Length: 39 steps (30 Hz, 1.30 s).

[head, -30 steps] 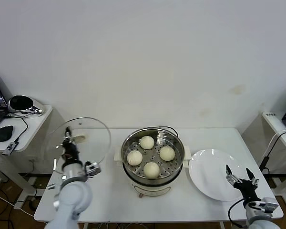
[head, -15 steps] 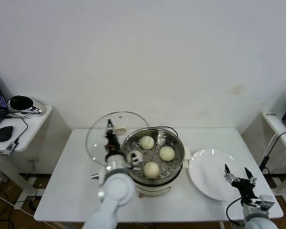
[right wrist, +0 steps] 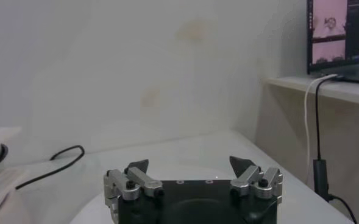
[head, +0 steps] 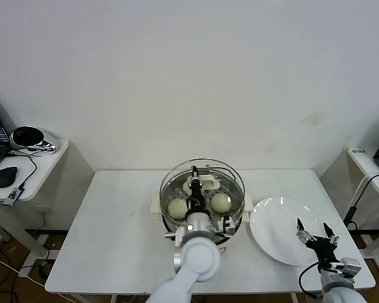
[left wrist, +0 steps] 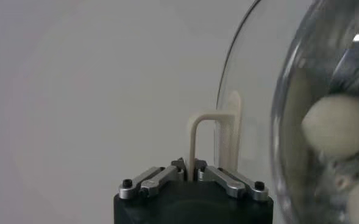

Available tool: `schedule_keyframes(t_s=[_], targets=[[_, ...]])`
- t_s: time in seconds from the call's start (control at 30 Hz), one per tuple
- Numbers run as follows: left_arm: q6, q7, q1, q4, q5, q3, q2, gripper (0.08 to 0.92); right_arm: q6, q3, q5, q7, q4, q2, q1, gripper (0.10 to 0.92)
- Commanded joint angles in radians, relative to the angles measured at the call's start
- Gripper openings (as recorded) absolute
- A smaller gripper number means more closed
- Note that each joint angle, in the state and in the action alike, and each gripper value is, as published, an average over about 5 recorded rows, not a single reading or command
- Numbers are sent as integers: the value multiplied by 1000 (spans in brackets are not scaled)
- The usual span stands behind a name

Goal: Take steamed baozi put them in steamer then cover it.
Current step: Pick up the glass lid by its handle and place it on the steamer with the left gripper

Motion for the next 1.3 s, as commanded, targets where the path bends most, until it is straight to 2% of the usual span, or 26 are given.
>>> schedule_keyframes(t_s=[0.03,0.37,1.3], targets=[[43,27,-19,57,19,84,-33,150,0,-1,-7,0,-10,3,7,823],[43,15,-23,101,15,26,-32,150,7,-6,-19,-2,-22,6,9,823],[42,21,9,90,18,-18,-31,150,12,-14,-41,-7,-37,16,15,823]])
